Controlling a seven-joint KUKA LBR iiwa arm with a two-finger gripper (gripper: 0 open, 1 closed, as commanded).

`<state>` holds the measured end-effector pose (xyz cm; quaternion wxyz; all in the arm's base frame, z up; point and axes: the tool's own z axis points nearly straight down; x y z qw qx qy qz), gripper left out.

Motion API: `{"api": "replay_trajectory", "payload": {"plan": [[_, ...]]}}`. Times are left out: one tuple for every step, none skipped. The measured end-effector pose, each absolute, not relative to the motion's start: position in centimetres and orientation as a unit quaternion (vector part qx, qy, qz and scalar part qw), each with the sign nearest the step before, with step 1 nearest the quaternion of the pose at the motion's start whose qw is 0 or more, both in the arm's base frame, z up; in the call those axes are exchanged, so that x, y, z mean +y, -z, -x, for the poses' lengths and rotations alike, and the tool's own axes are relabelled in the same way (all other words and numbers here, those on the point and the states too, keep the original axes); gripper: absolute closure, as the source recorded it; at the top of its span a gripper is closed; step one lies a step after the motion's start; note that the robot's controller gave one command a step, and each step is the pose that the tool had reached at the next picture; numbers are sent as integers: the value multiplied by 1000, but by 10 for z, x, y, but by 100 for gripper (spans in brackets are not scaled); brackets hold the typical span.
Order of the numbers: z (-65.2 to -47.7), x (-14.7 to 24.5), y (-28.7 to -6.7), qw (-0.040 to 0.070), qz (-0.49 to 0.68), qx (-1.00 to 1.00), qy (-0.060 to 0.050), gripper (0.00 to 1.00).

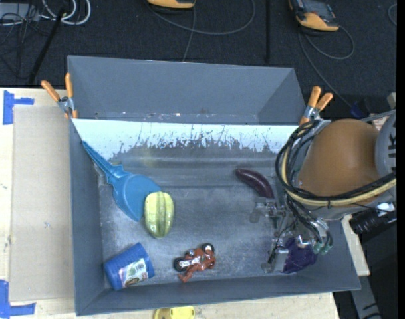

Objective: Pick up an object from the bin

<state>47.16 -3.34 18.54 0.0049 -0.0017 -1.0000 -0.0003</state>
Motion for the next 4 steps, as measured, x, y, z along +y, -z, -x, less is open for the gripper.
{"api": "replay_trajectory", "payload": {"plan": [[-473, -33, -189, 1, 1, -1000, 0, 0], [-491, -95, -129, -1, -71, -997, 0, 0], [-474, -125, -126, 0, -63, -998, 0, 0], [-474, -139, -127, 0, -234, -972, 0, 0]]}}
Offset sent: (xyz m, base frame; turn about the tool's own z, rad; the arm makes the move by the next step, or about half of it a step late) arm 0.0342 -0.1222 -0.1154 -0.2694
